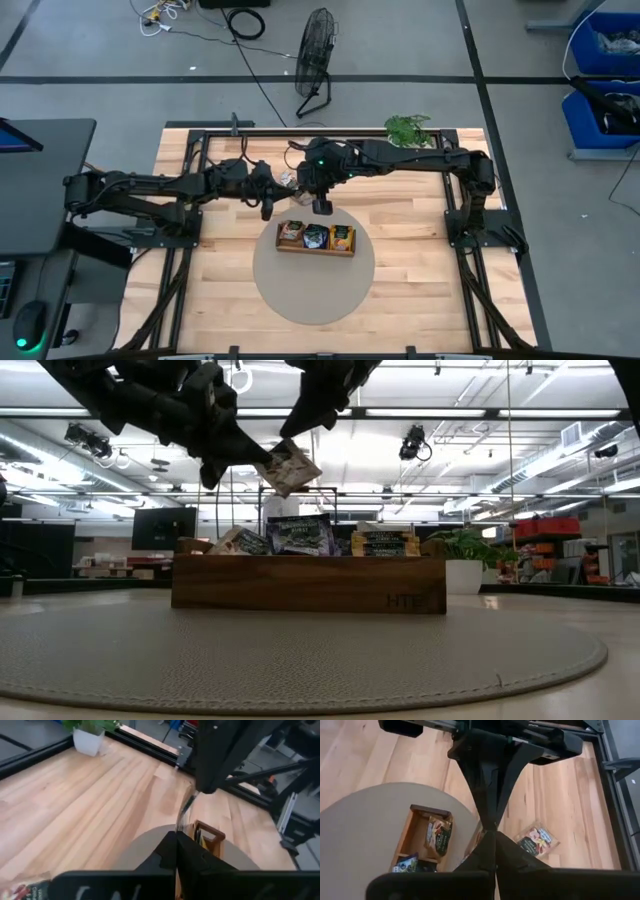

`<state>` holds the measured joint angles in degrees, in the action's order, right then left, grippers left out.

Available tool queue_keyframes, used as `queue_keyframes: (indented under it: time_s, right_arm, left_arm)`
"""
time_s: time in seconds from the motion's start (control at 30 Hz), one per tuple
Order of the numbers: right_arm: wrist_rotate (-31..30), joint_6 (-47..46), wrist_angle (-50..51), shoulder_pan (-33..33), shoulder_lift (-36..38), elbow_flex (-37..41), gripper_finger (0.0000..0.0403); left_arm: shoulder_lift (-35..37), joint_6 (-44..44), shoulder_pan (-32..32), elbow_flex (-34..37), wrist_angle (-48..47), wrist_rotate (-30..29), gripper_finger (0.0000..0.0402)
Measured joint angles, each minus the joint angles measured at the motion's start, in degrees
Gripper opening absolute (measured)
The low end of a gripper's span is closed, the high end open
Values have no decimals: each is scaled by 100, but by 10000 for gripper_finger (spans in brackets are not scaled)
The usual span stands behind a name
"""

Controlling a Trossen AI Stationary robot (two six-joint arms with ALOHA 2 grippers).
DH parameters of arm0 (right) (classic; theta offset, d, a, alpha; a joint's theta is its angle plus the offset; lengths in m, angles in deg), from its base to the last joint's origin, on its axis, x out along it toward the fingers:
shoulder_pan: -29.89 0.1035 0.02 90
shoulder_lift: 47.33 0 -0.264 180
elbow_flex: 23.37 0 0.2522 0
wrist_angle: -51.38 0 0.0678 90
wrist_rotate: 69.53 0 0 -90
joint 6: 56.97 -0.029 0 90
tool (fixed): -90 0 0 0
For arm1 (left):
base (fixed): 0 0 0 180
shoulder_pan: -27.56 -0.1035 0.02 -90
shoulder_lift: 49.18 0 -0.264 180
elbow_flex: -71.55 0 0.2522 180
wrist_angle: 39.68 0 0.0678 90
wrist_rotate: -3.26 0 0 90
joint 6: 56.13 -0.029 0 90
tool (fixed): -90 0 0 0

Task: Pick & Place Tea
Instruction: Put the brown tea bag into the left section of the wooden organizer

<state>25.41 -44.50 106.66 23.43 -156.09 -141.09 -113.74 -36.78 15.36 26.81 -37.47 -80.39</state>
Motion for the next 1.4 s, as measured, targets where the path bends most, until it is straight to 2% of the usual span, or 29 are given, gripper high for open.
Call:
queue_keyframes:
  time_s: [0.1, 0.23, 0.5, 0.7, 1.03, 1.4]
  right_arm:
    - [123, -117, 27, -40, 51, 0, 14]
    - [490, -474, 83, -196, 241, 0, 53]
    - [801, -933, 302, -532, 545, 0, 161]
    - [799, -1032, 514, -654, 574, 0, 213]
    - [755, -1054, 662, -699, 574, 0, 231]
    - [601, -1240, 925, -739, 576, 4, 231]
  left_arm:
    - [21, 130, 0, 0, -15, -11, 3]
    - [181, 302, 9, -103, -434, -9, 2]
    - [323, -138, 277, -1190, -3062, 26, 1]
    - [297, -380, 557, -2020, -4530, 73, 1]
    - [113, -261, 1241, -2203, -4892, -300, 1]
    - [-945, -397, 1504, -2205, -4636, -338, 1]
